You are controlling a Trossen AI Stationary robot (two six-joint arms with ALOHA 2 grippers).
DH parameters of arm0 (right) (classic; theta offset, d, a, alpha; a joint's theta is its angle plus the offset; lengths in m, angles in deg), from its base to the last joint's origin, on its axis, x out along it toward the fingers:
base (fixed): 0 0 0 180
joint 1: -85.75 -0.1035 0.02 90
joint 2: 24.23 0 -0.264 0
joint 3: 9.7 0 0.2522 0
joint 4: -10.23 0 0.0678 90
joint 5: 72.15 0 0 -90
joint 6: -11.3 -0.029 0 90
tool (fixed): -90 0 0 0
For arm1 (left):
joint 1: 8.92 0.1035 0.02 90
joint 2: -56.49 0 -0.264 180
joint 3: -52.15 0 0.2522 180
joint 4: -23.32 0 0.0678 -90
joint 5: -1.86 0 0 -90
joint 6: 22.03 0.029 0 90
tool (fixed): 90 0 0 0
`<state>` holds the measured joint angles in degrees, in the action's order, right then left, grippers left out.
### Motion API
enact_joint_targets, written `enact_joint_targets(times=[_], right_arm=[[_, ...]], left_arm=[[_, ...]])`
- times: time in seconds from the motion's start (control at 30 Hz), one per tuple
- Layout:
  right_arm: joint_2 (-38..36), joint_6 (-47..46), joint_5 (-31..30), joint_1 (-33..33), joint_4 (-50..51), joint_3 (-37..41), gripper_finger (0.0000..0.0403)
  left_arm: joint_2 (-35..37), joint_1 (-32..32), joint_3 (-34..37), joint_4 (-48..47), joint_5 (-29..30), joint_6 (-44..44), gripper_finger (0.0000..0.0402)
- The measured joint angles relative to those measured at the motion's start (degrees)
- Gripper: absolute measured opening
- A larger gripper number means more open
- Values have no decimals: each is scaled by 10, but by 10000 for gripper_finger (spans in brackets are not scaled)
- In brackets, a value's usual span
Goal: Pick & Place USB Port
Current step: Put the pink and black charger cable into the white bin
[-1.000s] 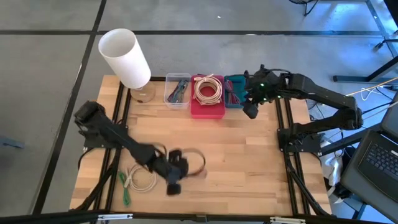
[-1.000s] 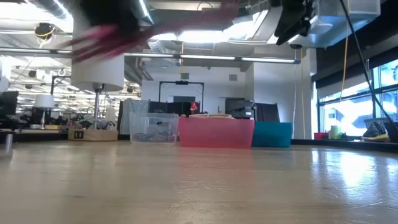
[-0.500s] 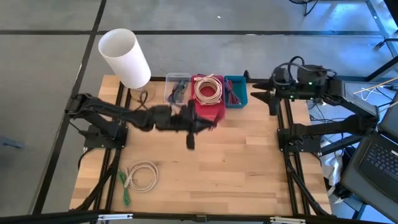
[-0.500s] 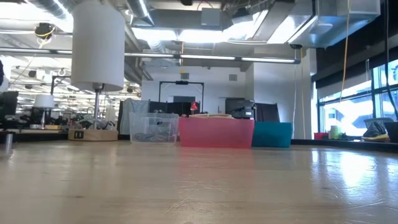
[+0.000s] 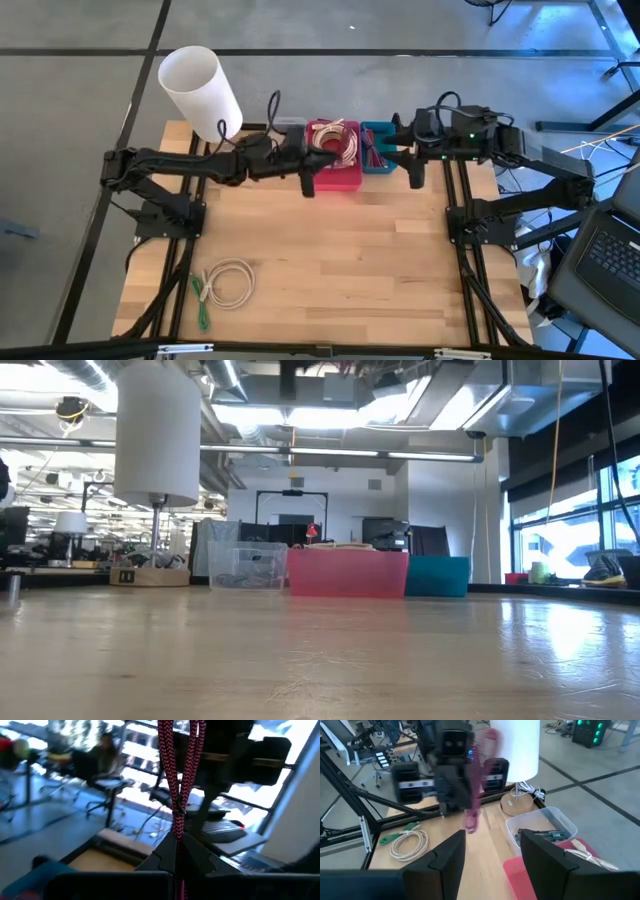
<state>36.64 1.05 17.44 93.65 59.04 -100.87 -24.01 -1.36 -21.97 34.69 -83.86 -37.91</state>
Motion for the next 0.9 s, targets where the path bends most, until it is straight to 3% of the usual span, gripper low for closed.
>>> enact_joint_targets(times=[0.33,0.9], right_arm=[[14,-13,0,0,12,0,193],[14,-13,0,0,13,0,193]], left_arm=[[4,63,-29,-110,42,-29,3],[4,189,-183,-427,123,-90,3]])
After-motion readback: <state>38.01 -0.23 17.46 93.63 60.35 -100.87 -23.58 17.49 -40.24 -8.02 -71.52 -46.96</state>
